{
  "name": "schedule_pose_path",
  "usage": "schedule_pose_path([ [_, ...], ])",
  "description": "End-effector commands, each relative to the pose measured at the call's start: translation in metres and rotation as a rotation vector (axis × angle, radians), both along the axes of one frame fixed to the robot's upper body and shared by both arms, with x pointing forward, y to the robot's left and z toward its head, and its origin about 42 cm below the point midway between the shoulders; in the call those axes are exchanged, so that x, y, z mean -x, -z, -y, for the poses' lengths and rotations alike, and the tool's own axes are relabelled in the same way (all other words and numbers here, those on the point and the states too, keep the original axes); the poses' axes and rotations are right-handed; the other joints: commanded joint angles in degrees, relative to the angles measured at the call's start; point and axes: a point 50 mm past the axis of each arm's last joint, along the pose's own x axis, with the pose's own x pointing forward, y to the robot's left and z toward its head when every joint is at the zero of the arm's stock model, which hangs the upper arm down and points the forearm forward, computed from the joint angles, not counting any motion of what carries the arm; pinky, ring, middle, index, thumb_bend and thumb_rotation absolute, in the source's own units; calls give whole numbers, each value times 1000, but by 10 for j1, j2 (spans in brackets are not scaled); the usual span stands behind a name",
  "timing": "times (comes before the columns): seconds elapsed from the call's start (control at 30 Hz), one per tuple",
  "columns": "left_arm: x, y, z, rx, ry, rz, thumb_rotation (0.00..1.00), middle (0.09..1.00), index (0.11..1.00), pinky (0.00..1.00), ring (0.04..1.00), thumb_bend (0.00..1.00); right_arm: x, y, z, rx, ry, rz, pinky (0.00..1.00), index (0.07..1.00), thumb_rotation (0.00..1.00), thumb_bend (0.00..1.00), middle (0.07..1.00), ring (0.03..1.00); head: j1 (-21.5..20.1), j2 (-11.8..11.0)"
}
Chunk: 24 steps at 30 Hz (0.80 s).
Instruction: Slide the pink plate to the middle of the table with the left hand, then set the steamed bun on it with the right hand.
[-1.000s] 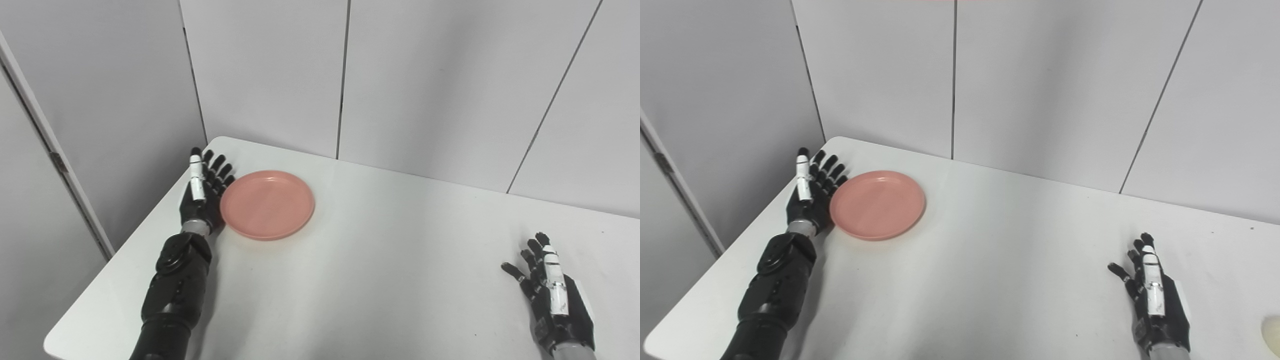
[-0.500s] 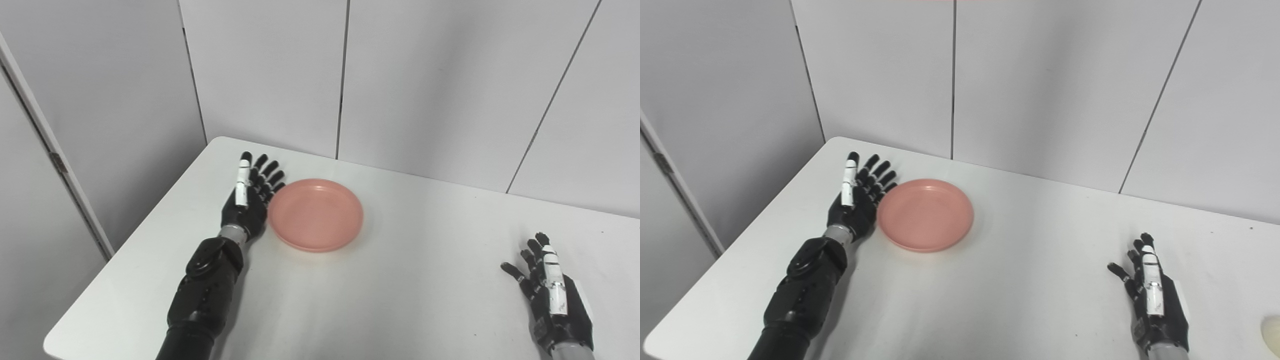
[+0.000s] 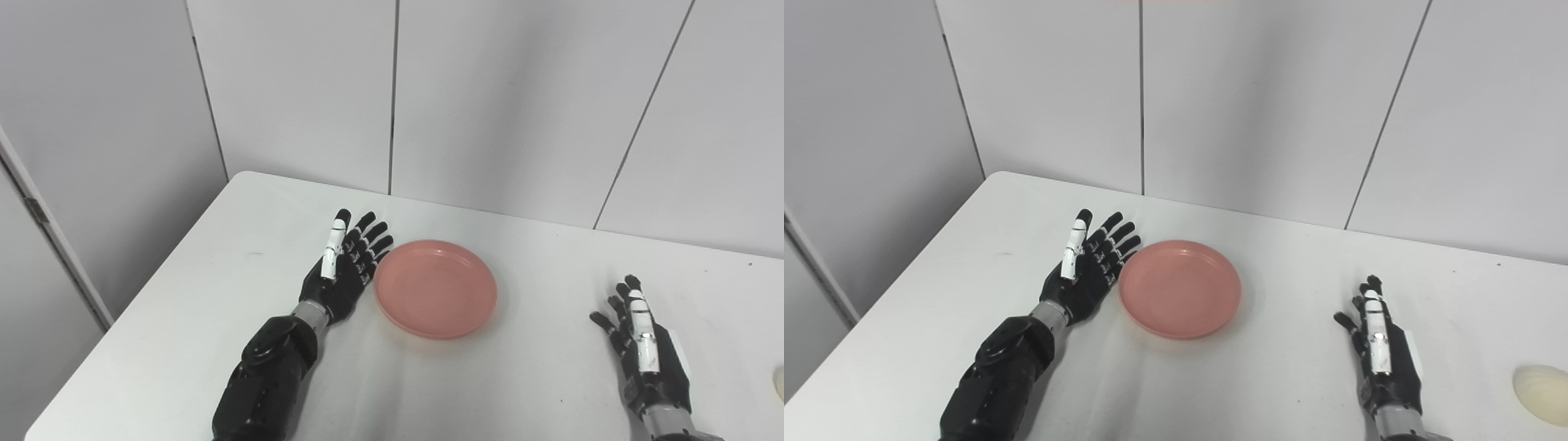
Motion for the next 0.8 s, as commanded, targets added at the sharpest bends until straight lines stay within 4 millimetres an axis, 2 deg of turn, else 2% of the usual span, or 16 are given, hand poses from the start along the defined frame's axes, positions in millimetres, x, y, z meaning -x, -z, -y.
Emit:
schedule_pose_path([
  [0.0,11,16,14,-3,50,-96,997,975,977,973,963,614,5,11,-4,-4,-9,-56,1000,1000,1000,153,995,982,-7,1],
  [0.17,20,21,33,33,104,-131,1000,989,990,998,981,590,4,14,-8,4,-12,-54,998,999,1000,170,986,976,-19,-2],
  [0.37,30,41,49,90,176,-188,1000,997,1000,1000,989,609,1,19,-12,2,-8,-58,993,999,1000,183,984,973,-38,-7],
  [0.6,38,50,57,113,222,-201,1000,976,986,994,968,646,1,24,-14,3,-16,-43,997,1000,1000,190,983,972,-50,-11],
  [0.77,40,53,56,111,240,-206,1000,986,995,1000,974,648,1,24,-17,-2,-10,-44,988,993,1000,193,976,966,-61,-12],
])
